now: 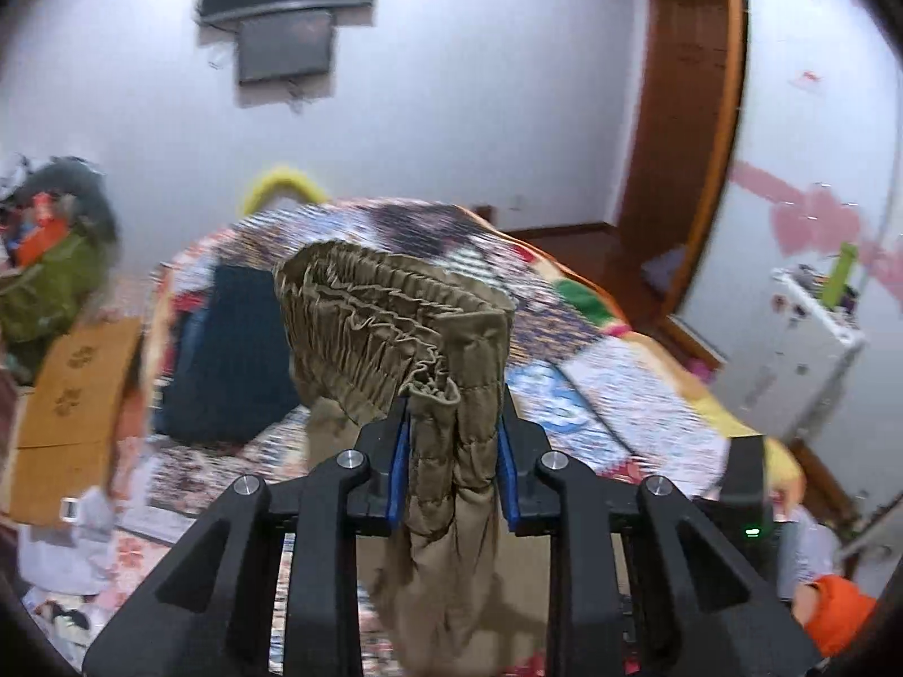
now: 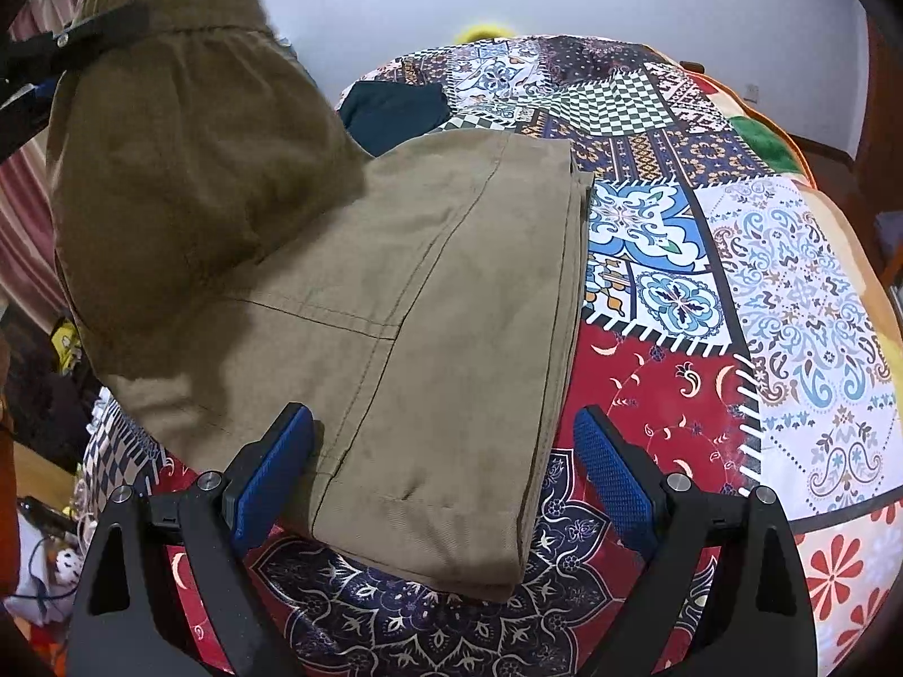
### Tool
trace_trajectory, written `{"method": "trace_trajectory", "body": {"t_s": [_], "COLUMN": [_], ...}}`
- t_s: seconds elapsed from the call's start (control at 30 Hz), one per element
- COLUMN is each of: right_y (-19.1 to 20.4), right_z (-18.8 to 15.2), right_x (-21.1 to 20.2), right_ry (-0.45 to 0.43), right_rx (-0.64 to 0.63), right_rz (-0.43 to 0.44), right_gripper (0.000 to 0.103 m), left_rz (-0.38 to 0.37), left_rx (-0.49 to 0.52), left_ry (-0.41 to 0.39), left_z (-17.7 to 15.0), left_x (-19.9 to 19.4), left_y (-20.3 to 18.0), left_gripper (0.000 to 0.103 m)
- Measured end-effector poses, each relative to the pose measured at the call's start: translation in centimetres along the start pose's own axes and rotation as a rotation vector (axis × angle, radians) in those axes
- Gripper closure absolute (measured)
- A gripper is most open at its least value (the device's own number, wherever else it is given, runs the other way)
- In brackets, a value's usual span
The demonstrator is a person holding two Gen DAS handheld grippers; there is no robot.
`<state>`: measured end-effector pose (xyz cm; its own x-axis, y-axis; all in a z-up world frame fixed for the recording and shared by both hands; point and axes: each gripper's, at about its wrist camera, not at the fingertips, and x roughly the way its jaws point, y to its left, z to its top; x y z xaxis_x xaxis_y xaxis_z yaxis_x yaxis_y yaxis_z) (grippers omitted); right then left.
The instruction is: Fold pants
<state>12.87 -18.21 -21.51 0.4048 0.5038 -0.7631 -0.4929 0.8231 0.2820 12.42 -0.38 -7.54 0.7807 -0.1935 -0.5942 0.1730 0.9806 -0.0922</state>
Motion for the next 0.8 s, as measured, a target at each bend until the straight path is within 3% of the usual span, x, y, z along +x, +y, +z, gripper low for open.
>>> {"method": "trace_trajectory", "body": {"t_s": [0.2,0.37,0.47,0.6,0.7,0.8], "right_y": [-0.1,-0.3,-0.3,-0.3,-0.4,-0.5], "right_z": [0.0,0.0,0.0,-0.1,-0.1,-0.1], "right_x": [0.1,0.1,0.1,0.2,0.1,0.1], "right_ry": [-0.003,-0.006,-0.006,-0.007,-0.008,-0.002], "right_rx": [0.011,0.018,0.022,0.027,0.03,0.033], "right_rz": [0.008,0.013,0.015,0.017,0.019,0.015], "right_gripper": [0.011,0.011,0.011,0.011,0.011,0.011], "left_rz": [-0.18,-0.248,-0.251,-0.245,-0.212,-0.116], "left_rx": [-0.064,-0.068,-0.047,-0.004,0.015,0.017], "left_ry": [0.136,0.225,0.256,0.292,0.262,0.228], "left_z": [0.0,-0.6,-1.3,-1.7,-1.9,-1.1], "left_x": [3.3,5.6,5.9,6.4,5.9,5.8], "left_y": [-1.2,-2.4,-3.4,-4.1,-3.8,-2.1], "left_gripper": [0.077,0.077,0.076,0.04,0.034,0.03]}}
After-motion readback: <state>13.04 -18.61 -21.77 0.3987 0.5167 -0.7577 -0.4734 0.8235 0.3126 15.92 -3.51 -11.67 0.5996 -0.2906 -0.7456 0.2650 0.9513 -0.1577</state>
